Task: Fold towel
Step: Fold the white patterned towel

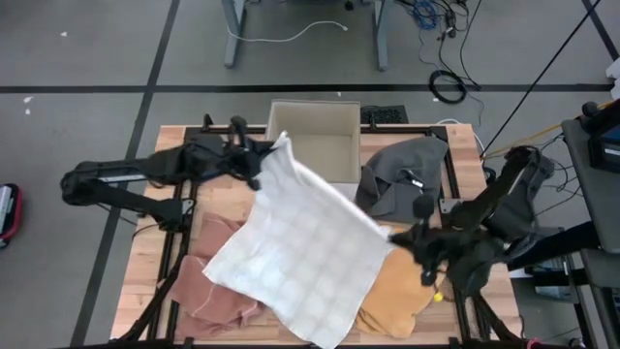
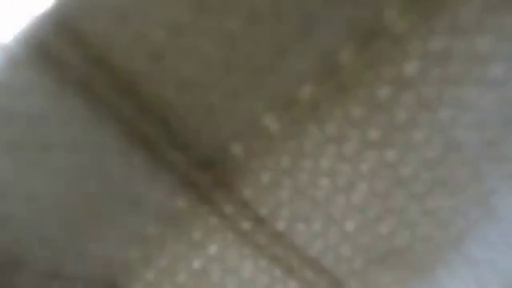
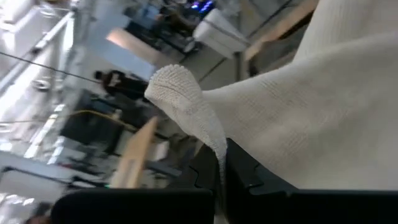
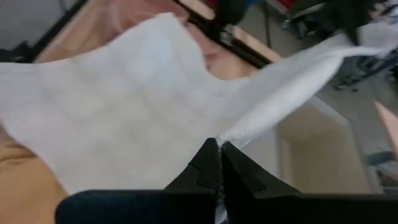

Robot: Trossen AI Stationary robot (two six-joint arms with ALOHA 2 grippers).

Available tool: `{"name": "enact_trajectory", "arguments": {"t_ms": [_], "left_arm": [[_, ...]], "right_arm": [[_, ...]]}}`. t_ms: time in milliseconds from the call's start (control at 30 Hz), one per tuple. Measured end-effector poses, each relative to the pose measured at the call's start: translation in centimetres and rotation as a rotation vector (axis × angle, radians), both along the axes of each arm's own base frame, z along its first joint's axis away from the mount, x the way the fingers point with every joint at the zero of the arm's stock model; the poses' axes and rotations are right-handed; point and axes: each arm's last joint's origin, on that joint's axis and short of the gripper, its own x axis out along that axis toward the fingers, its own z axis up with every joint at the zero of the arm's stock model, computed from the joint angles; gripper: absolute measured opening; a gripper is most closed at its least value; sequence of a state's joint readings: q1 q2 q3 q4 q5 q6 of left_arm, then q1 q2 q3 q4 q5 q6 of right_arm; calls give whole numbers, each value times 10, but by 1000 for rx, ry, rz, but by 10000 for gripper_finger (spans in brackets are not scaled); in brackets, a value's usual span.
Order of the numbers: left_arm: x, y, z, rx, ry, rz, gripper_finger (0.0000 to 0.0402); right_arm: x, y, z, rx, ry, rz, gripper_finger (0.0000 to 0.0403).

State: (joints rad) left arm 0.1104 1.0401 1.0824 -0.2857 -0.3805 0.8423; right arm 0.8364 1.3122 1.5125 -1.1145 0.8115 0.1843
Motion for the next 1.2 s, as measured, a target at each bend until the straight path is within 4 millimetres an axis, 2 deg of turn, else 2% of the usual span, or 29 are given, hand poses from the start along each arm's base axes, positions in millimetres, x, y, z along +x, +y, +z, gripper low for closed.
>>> {"name": "enact_trajectory", "arguments": {"t_ms": [233, 433, 533, 767, 900, 967, 1100, 1200], "left_arm": [[-60, -13, 2, -298, 40, -129, 7], [-88, -24, -14, -623, 190, -180, 7], [-90, -30, -32, -713, 302, -149, 7], [-77, -45, -99, -759, 483, -159, 13], [-70, -54, -105, -735, 506, -163, 55], [-68, -58, -107, -719, 521, -153, 82], [-65, -65, -110, -717, 552, -168, 129], [-61, -67, -114, -718, 575, -160, 147]], "right_arm": [[31, 36, -31, 62, 15, 106, 0], [56, 66, -58, 123, 38, 191, 0], [67, 78, -75, 120, 65, 199, 0], [88, 99, -115, 180, 171, 214, 0], [102, 112, -134, 263, 220, 278, 3], [107, 118, -145, 297, 241, 308, 17], [114, 125, -158, 358, 277, 314, 70], [115, 126, -163, 378, 287, 283, 115]]}}
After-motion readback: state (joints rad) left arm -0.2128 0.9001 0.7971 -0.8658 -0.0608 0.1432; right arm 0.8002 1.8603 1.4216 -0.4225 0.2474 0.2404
